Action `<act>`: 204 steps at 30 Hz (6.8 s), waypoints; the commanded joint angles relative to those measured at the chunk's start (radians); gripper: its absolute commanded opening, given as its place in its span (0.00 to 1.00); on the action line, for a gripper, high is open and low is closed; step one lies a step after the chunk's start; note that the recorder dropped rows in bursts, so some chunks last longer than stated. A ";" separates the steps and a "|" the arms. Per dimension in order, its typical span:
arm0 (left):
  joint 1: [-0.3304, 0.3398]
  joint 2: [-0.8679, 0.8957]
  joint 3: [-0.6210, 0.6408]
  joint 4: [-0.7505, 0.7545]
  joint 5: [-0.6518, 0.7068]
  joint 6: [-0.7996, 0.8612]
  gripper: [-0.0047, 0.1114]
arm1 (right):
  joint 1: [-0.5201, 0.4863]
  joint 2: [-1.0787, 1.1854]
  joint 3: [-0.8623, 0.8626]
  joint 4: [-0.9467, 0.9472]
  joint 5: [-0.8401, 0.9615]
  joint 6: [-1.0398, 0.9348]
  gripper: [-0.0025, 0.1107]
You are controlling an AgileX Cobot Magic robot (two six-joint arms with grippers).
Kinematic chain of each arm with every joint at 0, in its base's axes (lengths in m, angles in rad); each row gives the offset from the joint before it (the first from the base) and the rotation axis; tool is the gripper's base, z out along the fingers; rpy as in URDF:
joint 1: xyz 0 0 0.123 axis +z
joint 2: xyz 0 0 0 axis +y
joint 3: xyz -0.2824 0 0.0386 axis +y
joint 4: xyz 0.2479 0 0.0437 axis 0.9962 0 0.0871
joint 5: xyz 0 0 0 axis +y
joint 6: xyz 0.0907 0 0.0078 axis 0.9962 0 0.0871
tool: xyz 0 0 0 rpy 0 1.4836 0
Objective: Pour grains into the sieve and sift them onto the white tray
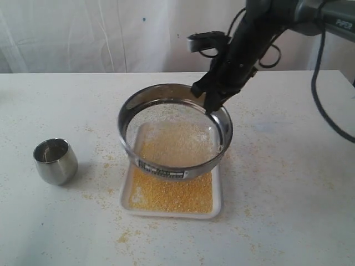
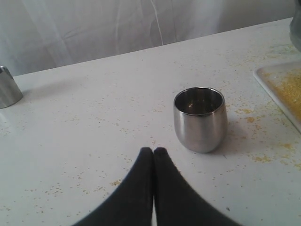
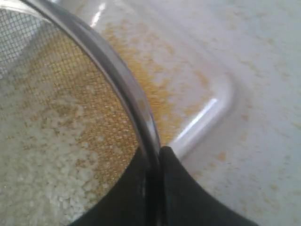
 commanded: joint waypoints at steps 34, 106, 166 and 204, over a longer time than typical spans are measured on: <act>0.002 -0.005 0.004 -0.014 -0.004 0.003 0.04 | -0.015 -0.010 -0.002 -0.084 -0.072 0.091 0.02; 0.002 -0.005 0.004 -0.014 -0.004 0.003 0.04 | -0.011 0.071 0.036 0.050 -0.088 0.108 0.50; 0.002 -0.005 0.004 -0.014 -0.004 0.003 0.04 | -0.011 -2.141 1.930 -0.227 -1.000 0.459 0.02; 0.002 -0.005 0.004 -0.014 -0.004 0.003 0.04 | -0.011 -2.141 1.930 -0.227 -1.000 0.459 0.02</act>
